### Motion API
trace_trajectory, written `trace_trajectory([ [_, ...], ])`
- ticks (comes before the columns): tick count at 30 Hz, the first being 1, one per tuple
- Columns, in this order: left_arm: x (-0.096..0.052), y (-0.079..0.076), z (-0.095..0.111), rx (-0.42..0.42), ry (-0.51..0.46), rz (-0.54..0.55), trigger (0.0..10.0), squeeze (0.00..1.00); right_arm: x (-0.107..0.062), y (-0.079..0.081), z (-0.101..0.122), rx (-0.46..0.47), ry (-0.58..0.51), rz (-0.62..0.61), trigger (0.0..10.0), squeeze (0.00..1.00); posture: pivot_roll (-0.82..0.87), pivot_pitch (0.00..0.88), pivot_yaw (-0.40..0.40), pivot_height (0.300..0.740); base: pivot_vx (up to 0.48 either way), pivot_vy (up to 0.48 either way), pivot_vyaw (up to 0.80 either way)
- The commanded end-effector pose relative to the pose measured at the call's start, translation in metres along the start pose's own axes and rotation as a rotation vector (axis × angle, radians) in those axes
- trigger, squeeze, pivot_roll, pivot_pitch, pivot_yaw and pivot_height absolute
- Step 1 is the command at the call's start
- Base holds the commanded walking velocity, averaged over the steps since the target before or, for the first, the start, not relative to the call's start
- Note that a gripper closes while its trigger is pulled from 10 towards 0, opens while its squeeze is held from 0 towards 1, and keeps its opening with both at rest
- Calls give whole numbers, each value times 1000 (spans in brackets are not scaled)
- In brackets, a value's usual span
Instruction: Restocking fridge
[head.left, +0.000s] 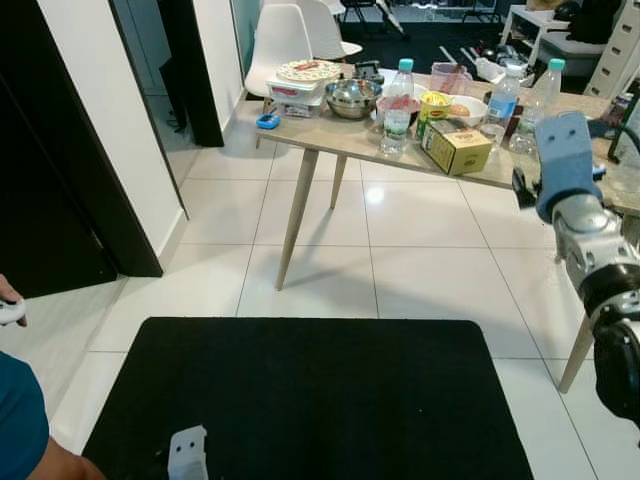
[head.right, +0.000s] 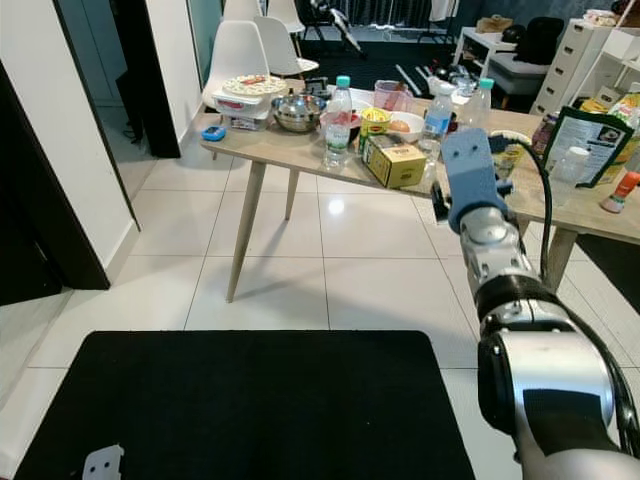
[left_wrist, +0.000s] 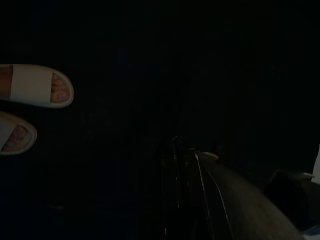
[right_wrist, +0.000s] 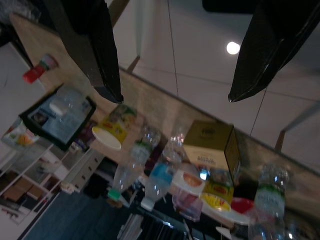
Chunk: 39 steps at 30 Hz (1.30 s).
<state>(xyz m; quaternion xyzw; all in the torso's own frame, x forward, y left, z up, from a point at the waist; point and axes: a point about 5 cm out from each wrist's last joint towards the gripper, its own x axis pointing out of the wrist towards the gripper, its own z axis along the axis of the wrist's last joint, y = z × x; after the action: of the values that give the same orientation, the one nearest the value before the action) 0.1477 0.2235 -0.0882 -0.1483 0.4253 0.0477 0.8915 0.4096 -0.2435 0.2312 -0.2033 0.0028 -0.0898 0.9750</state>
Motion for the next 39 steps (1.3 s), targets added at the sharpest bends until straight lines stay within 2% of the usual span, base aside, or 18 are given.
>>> trace_trajectory([
  [1, 0, -1, -3, -3, 10, 1, 10000, 0, 1, 0, 3, -6, 14, -3, 10000, 0, -16, 0, -57, 740, 0, 0, 0],
  [6, 0, -1, -4, -5, 11, 3, 10000, 0, 3, -1, 12, -23, -1, -1, 10000, 0, -12, 0, -60, 740, 0, 0, 0],
  [20, -1, -2, -10, -13, 34, 7, 10000, 0, 1, -1, 1, -4, 33, 0, 10000, 0, -15, 0, -59, 740, 0, 0, 0],
  [22, -1, -3, -10, -14, 33, 7, 10000, 0, -3, 1, -20, -11, 93, 9, 10000, 0, -15, 0, -59, 740, 0, 0, 0],
  [23, -1, -3, -10, -14, 33, 7, 10000, 0, -3, 1, -20, -11, 93, 9, 10000, 0, -15, 0, -59, 740, 0, 0, 0],
  [24, -1, -3, -10, -15, 33, 7, 10000, 0, -7, 4, -33, -19, 130, 17, 10000, 0, -15, 0, -59, 740, 0, 0, 0],
  [25, -1, -3, -11, -17, 36, 7, 10000, 0, -14, 10, -56, -35, 196, 36, 10000, 0, -17, 0, -62, 740, 0, 0, 0],
  [26, -1, -3, -11, -17, 36, 7, 10000, 0, -14, 10, -56, -35, 196, 36, 10000, 0, -17, 0, -62, 740, 0, 0, 0],
  [28, -1, -4, -13, -20, 42, 9, 10000, 0, -32, 21, -97, -65, 318, 72, 10000, 0, -15, 0, -62, 740, 0, 0, 0],
  [29, -2, -3, -14, -21, 47, 12, 10000, 0, -48, 28, -127, -75, 406, 100, 10000, 0, -16, 0, -59, 740, 0, 0, 0],
  [31, -3, -1, -16, -21, 54, 16, 10000, 0, -76, 40, -168, -89, 538, 145, 10000, 0, -16, 0, -57, 740, 0, 0, 0],
  [33, -3, -1, -17, -20, 56, 18, 10000, 0, -87, 44, -182, -94, 583, 160, 10000, 0, -16, 0, -57, 740, 0, 0, 0],
  [34, -4, 0, -17, -20, 58, 20, 10000, 0, -101, 50, -197, -93, 635, 183, 10000, 0, -16, 0, -56, 740, 0, 0, 0],
  [35, -4, 0, -17, -20, 58, 20, 10000, 0, -101, 50, -197, -93, 635, 183, 10000, 0, -16, 0, -56, 740, 0, 0, 0],
  [38, -5, 2, -18, -16, 65, 25, 10000, 0, -146, 65, -238, -89, 791, 241, 10000, 0, -22, 0, -51, 740, 0, 0, 0],
  [39, -5, 2, -19, -16, 67, 25, 10000, 0, -155, 67, -244, -89, 819, 251, 10000, 0, -22, 0, -51, 740, 0, 0, 0],
])
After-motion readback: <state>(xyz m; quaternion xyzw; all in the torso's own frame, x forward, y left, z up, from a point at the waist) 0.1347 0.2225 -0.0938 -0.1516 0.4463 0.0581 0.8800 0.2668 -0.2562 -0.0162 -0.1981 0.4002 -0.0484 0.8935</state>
